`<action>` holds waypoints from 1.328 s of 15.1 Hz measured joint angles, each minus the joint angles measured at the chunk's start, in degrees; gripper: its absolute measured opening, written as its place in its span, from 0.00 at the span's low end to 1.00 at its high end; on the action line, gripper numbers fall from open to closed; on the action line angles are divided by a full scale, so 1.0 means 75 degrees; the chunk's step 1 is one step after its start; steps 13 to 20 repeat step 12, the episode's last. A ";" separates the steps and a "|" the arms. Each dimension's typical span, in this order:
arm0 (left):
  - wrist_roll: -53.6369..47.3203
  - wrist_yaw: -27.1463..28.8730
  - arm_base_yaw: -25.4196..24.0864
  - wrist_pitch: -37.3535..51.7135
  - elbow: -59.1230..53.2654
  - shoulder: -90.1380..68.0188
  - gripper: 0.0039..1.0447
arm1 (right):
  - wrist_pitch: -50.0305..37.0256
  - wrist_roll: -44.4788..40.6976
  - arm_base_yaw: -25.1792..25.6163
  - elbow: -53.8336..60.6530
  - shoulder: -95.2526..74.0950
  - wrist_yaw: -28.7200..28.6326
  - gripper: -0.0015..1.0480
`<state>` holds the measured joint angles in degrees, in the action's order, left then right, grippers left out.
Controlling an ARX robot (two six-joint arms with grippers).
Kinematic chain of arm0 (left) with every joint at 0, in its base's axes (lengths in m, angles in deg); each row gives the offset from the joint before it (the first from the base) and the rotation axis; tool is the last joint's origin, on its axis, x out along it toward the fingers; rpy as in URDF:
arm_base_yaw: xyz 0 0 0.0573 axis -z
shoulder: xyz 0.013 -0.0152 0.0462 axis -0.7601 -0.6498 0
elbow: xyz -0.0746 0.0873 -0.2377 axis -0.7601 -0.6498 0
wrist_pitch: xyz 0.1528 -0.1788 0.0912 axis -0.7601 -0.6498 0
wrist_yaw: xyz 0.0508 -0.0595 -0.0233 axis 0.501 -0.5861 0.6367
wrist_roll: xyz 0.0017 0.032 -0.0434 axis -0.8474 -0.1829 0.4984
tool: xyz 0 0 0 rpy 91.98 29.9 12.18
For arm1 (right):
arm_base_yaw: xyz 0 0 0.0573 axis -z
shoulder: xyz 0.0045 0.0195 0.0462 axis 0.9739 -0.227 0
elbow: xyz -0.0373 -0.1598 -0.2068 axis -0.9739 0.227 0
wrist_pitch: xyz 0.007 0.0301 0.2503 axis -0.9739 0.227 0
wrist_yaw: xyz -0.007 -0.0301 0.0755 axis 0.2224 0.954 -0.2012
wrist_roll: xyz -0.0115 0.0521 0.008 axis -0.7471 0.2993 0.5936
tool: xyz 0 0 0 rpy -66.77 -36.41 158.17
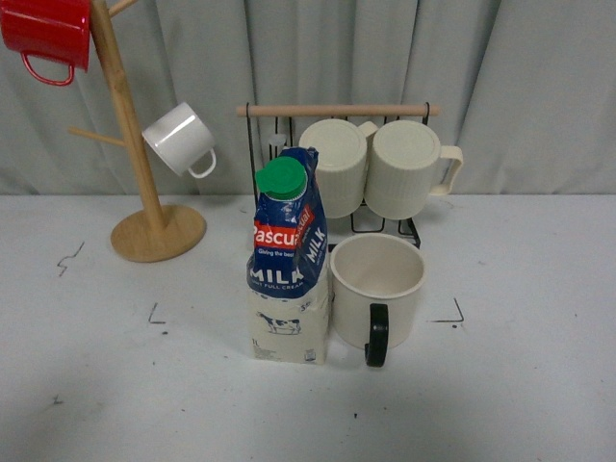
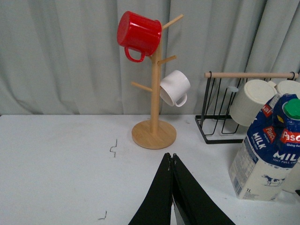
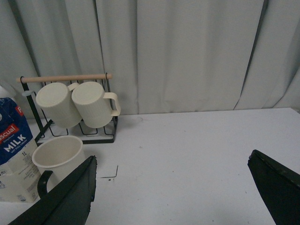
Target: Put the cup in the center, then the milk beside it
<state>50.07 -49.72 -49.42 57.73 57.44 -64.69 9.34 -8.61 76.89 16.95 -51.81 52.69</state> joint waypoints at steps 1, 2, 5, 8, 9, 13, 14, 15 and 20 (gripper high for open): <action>0.0000 0.0003 0.0000 -0.0006 0.0000 0.0000 0.10 | 0.0006 -0.0003 0.0000 0.0000 0.0000 0.0000 0.94; 0.0000 0.0003 0.0000 -0.0009 0.0000 0.0000 0.22 | 0.0006 0.0000 0.0000 0.0000 0.0000 0.0000 0.94; 0.0000 0.0000 0.0000 -0.0009 0.0000 0.0000 0.56 | 0.0006 0.0000 0.0000 0.0000 0.0000 0.0000 0.94; 0.0000 0.0000 0.0000 -0.0009 0.0000 0.0000 0.91 | 0.0006 -0.0003 0.0000 0.0000 0.0000 0.0000 0.94; -0.0006 0.0000 0.0000 -0.0009 0.0000 0.0000 0.95 | 0.0006 -0.0003 0.0000 0.0000 0.0000 0.0000 0.94; -0.0006 0.0000 0.0000 -0.0009 0.0000 0.0000 0.94 | 0.0006 -0.0003 0.0000 0.0000 0.0000 0.0000 0.94; -0.0006 0.0000 0.0000 -0.0009 0.0000 0.0000 0.94 | 0.0006 -0.0003 0.0000 0.0000 0.0000 0.0000 0.94; -0.0006 0.0000 0.0000 -0.0009 0.0000 0.0000 0.94 | 0.0006 -0.0003 0.0000 0.0000 0.0000 0.0000 0.94; -0.0006 0.0000 0.0000 -0.0009 0.0000 0.0000 0.94 | 0.0006 -0.0003 0.0000 0.0000 0.0000 0.0000 0.94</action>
